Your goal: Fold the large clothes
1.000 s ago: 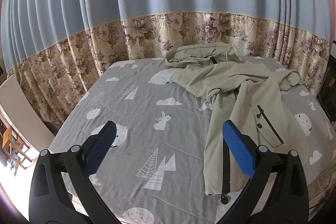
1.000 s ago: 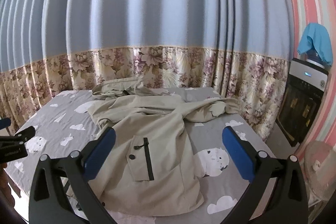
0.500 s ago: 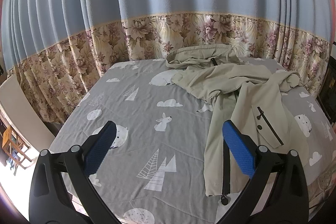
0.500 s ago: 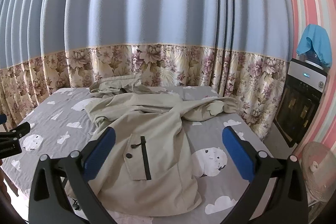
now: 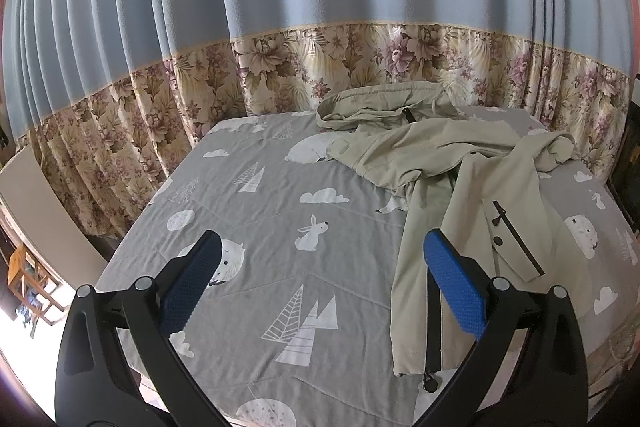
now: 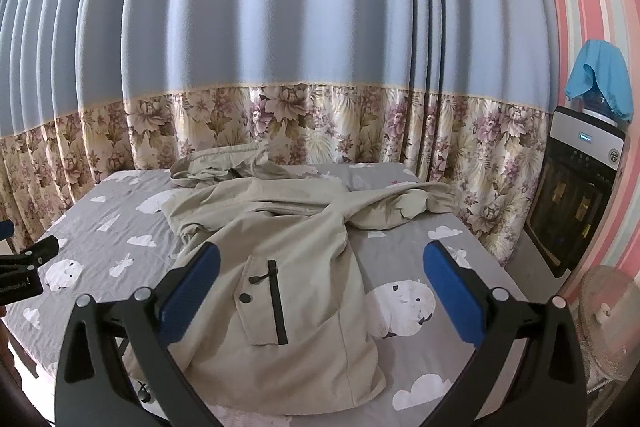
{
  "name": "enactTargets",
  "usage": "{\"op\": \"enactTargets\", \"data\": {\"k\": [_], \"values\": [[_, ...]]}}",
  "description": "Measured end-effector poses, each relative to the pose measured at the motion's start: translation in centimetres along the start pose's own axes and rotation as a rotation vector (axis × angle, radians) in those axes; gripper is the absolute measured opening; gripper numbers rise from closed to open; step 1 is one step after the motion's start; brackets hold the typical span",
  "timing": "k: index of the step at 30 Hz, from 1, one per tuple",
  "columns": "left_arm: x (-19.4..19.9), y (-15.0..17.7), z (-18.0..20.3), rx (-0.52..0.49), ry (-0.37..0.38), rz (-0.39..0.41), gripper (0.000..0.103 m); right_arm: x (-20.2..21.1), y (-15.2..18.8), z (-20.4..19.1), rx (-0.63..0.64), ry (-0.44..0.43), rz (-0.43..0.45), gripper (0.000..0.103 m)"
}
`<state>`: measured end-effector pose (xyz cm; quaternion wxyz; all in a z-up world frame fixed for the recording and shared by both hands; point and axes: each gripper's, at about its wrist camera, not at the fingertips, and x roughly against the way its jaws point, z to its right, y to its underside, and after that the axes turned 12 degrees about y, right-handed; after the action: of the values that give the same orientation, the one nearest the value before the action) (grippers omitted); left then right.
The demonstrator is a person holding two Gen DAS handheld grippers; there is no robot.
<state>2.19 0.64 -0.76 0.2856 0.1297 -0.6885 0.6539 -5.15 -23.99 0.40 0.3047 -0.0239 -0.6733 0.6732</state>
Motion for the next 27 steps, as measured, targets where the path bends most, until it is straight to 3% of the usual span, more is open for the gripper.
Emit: {"op": "enactTargets", "data": {"k": [5, 10, 16, 22, 27], "values": [[-0.3, -0.1, -0.3, 0.001, -0.006, -0.006, 0.100, -0.6, 0.3, -0.1, 0.002, -0.048, -0.014, 0.101], [-0.7, 0.0, -0.9, 0.008, -0.008, -0.017, 0.100, -1.1, 0.5, -0.7, 0.037, -0.026, -0.033, 0.101], [-1.8, 0.4, -0.8, -0.006, -0.006, -0.037, 0.100, -2.0, 1.0, -0.3, 0.030, -0.062, -0.055, 0.101], [-4.4, 1.9, -1.1, -0.012, 0.005, -0.049, 0.100, -4.9, 2.7, 0.2, 0.037, -0.082, -0.154, 0.101], [-8.5, 3.5, -2.2, -0.032, 0.025, -0.196, 0.100, -8.0, 4.9, 1.0, 0.025, -0.088, -0.262, 0.101]]}}
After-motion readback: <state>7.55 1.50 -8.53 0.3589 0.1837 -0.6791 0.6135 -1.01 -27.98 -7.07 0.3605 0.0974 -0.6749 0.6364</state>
